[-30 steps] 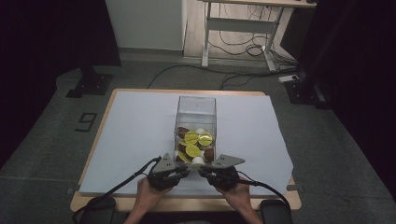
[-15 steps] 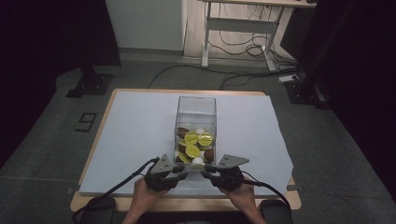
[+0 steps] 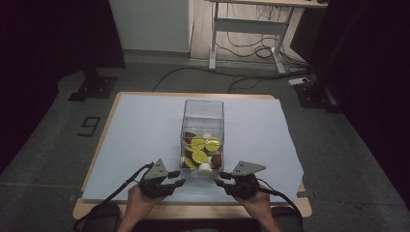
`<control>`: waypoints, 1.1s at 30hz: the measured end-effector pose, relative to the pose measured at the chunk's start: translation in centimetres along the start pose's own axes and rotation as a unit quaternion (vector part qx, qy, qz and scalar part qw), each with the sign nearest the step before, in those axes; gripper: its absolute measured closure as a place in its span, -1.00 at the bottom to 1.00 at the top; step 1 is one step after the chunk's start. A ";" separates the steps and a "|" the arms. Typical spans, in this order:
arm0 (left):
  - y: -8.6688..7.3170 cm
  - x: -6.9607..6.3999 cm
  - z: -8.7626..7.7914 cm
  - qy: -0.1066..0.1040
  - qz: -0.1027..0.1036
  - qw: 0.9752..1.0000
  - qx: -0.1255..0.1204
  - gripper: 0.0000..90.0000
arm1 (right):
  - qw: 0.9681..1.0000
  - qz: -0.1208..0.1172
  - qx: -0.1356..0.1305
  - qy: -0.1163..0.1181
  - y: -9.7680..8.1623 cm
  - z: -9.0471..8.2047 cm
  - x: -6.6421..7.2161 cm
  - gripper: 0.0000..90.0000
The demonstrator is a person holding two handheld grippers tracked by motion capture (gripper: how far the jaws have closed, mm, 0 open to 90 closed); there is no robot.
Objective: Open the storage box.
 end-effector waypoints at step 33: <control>-1.9 7.1 -0.7 0.074 -0.047 0.995 0.037 -0.58 | 0.992 0.029 0.021 -0.122 -1.7 -3.5 -7.7 -0.27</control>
Point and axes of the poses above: each handheld gripper's, and its own axes: z roughly forward along the jaws, y roughly out of its top, x roughly to its left, the point moved 5 cm from there along z, roughly forward along the jaws, and after that the axes turned 5 degrees about y, right-handed, at the moved point
